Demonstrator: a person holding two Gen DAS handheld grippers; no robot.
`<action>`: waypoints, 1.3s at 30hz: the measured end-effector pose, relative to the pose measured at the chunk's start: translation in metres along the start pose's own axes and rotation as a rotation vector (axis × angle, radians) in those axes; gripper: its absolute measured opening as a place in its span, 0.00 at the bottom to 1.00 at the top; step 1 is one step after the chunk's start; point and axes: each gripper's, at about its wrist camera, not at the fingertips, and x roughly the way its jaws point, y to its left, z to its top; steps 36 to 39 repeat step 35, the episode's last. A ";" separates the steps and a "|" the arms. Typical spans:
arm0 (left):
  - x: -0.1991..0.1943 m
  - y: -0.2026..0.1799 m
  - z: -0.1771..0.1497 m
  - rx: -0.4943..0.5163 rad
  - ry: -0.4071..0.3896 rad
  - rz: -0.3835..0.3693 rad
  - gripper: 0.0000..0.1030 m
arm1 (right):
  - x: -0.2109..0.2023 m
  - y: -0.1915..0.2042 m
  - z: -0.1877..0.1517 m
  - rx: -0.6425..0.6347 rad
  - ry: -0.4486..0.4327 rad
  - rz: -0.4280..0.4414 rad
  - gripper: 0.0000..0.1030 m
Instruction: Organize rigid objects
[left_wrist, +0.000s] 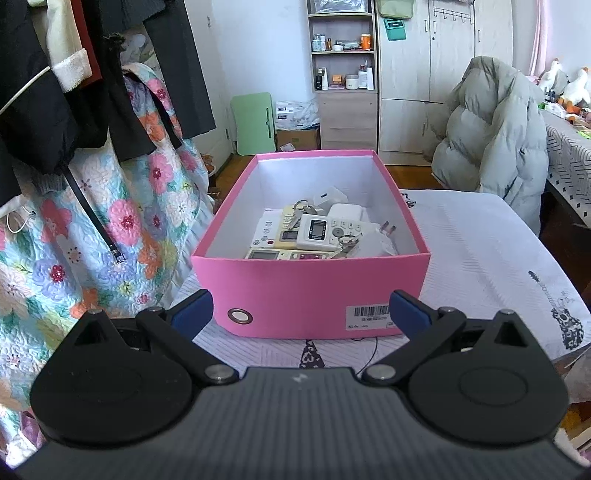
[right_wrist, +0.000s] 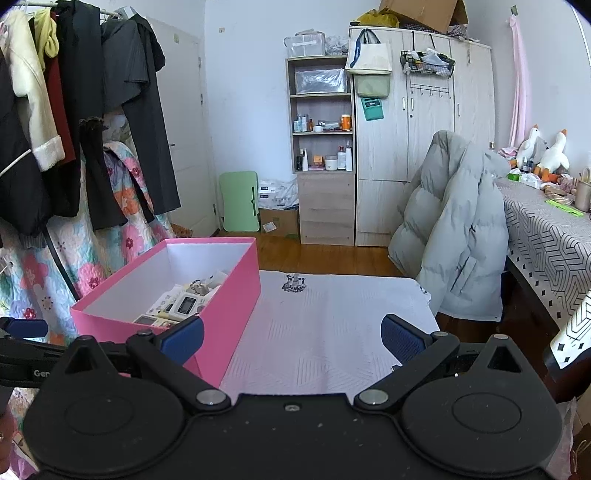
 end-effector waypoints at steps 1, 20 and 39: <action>0.000 0.001 0.000 -0.005 0.000 -0.004 1.00 | 0.000 0.000 0.000 -0.001 0.000 0.000 1.00; 0.003 0.002 -0.001 -0.011 0.023 -0.010 1.00 | 0.002 0.003 -0.002 -0.011 0.018 -0.008 1.00; 0.000 0.003 -0.002 -0.013 -0.004 0.009 1.00 | 0.002 0.002 -0.004 -0.009 0.013 -0.010 1.00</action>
